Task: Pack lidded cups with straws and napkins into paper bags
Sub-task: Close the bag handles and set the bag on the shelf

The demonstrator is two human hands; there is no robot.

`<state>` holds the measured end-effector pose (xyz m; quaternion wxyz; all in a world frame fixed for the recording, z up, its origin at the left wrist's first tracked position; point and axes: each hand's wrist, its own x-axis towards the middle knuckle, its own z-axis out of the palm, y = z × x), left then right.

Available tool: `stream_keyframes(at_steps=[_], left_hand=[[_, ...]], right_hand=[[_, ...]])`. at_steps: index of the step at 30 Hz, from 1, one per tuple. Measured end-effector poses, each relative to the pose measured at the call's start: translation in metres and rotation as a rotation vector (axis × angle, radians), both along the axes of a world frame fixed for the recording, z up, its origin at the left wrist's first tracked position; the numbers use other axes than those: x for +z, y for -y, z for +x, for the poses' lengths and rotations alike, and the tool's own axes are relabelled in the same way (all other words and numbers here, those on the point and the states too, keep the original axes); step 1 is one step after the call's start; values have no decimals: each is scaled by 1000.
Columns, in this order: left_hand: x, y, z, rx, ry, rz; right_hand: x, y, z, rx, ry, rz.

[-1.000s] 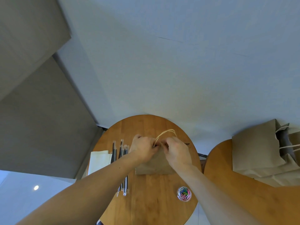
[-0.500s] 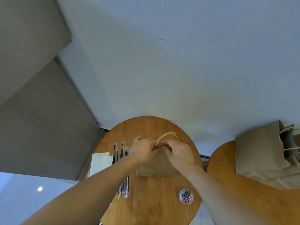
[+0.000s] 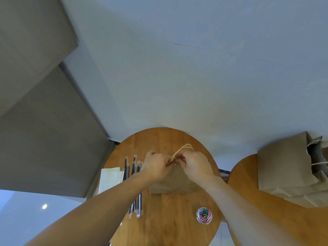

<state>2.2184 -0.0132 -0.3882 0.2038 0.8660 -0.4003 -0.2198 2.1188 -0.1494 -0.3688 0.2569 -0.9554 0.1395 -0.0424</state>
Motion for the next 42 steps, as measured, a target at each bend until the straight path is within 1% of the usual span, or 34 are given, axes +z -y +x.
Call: stream_keyframes(at_steps=[5, 9, 11, 17, 22, 28, 33, 36, 38, 40, 42], left_hand=[[0, 0, 0, 3, 3, -16], [0, 1, 1, 12, -5, -21], [-1, 2, 2, 4, 5, -21], [-6, 1, 2, 7, -9, -45], [-5, 2, 1, -12, 22, -50], [-7, 2, 0, 2, 18, -41], [-14, 0, 0, -1, 57, -69], [-12, 1, -1, -13, 68, -36], [-6, 2, 2, -6, 83, -44], [3, 1, 7, -21, 63, -105], [7, -7, 11, -25, 27, -140]], right_hand=[[-1, 2, -1, 35, -64, -50], [-4, 1, -4, 31, -5, -65], [-7, 1, -5, 45, -10, -90], [-15, 8, -4, 95, -168, -190], [-16, 5, -7, 18, -209, -163], [-15, 3, -2, 23, -264, -205], [-19, 2, 0, 52, -297, -248], [-21, 1, -1, 66, -325, -291], [-21, 0, -7, 42, -260, -256], [-17, 0, -20, 32, -96, -184], [-15, 0, -35, 68, 101, -146]])
